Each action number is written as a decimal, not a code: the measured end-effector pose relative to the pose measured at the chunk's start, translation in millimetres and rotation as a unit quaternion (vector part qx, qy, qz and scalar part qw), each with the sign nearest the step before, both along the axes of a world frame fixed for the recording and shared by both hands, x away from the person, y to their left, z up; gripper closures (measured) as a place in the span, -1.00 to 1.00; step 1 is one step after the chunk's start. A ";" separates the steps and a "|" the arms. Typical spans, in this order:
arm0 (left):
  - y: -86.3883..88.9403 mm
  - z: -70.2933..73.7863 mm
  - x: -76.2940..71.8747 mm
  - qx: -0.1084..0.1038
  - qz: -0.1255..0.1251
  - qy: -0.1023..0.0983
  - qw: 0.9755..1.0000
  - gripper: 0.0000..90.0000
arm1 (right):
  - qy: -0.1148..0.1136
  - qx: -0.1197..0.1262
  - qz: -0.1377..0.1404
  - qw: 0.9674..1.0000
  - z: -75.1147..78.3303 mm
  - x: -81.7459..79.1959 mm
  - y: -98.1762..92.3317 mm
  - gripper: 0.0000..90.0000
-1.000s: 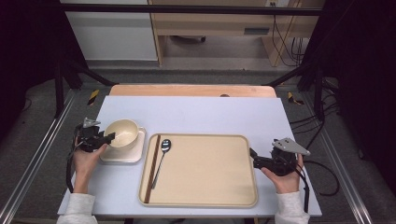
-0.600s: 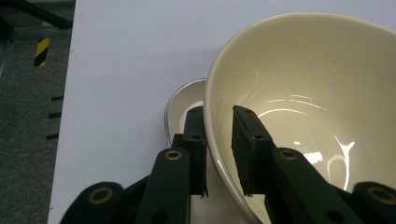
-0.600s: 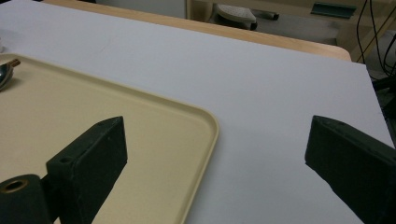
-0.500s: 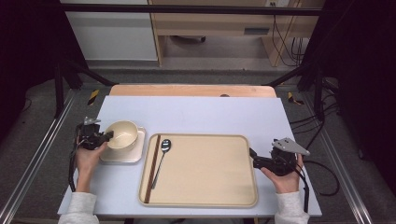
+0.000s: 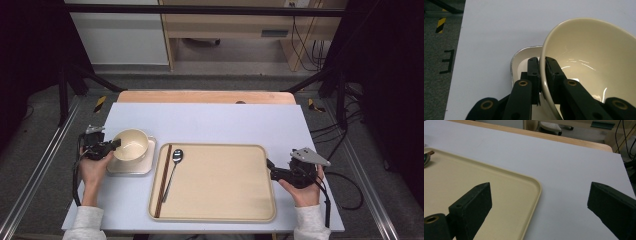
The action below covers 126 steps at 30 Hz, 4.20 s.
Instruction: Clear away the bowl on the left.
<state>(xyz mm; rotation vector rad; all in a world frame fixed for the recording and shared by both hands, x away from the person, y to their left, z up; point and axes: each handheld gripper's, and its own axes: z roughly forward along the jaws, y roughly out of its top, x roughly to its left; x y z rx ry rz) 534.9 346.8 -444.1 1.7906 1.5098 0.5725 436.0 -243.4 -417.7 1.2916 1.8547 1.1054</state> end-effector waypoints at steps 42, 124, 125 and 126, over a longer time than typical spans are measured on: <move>-38.2 66.9 -47.5 -0.010 -0.065 -0.119 0.991 0.83 | -0.006 0.002 -0.001 1.000 3.1 -2.5 -1.5 -0.87; -212.2 -0.2 12.7 0.032 -0.196 -0.018 0.980 0.83 | -0.004 0.007 0.003 1.000 3.2 -2.6 -1.8 -0.87; -212.3 -0.3 13.0 0.033 -0.196 -0.017 0.980 0.83 | -0.004 0.007 0.003 1.000 3.1 -2.5 -1.3 -0.87; -212.3 -0.5 13.3 0.035 -0.196 -0.016 0.980 0.83 | -0.004 0.008 0.003 1.000 2.8 -2.3 -0.8 -0.87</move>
